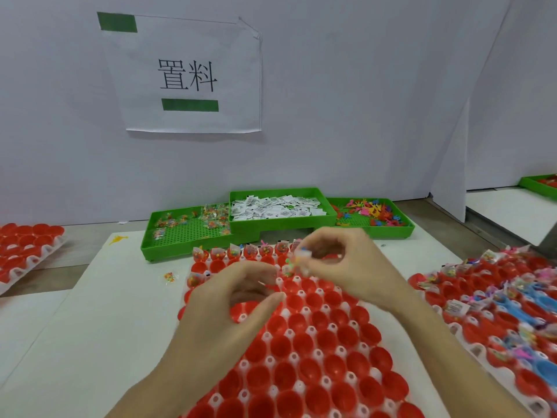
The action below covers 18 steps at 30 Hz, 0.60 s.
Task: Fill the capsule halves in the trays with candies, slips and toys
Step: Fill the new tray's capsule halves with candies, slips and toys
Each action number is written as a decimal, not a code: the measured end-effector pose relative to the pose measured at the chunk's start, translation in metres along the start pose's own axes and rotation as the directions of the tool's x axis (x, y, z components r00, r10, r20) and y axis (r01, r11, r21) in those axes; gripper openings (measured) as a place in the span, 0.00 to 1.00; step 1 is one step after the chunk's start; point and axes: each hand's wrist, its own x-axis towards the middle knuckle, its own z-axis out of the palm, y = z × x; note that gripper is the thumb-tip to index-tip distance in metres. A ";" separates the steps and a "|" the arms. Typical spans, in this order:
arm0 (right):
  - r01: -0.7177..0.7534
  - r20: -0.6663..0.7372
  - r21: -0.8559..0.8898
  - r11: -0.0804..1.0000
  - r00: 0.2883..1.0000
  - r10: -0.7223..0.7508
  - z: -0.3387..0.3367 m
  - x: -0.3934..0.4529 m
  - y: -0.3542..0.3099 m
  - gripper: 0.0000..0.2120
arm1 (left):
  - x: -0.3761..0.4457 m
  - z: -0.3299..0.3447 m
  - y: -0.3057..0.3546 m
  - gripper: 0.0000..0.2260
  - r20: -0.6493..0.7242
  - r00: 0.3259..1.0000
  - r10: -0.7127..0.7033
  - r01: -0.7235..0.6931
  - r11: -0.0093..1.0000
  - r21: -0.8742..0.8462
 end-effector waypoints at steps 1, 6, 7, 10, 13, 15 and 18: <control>-0.038 -0.092 -0.035 0.999 0.995 0.035 -0.010 0.004 0.009 0.03 | 0.007 0.005 0.002 0.09 0.088 0.996 0.026 -0.035 0.994 0.102; -0.247 -0.256 -0.141 0.959 0.945 0.205 -0.024 0.011 0.050 0.04 | 0.038 0.042 -0.002 0.30 0.618 0.781 -0.089 -0.304 0.810 0.501; -0.260 -0.254 -0.150 0.954 0.943 0.217 -0.021 0.011 0.055 0.04 | 0.041 0.049 -0.004 0.32 0.659 0.743 -0.117 -0.341 0.782 0.523; -0.258 -0.263 -0.182 0.949 0.943 0.206 -0.011 0.014 0.064 0.03 | 0.047 0.060 -0.012 0.34 0.682 0.715 -0.150 -0.380 0.736 0.560; -0.247 -0.231 -0.197 0.949 0.952 0.200 -0.002 0.016 0.067 0.03 | 0.047 0.060 -0.019 0.35 0.684 0.714 -0.149 -0.373 0.746 0.552; -0.231 -0.212 -0.244 0.942 0.961 0.180 0.002 0.016 0.067 0.05 | 0.046 0.059 -0.022 0.35 0.692 0.705 -0.154 -0.371 0.751 0.546; -0.188 -0.165 -0.316 0.930 0.976 0.141 0.002 0.016 0.066 0.09 | 0.046 0.057 -0.022 0.36 0.704 0.692 -0.161 -0.378 0.749 0.543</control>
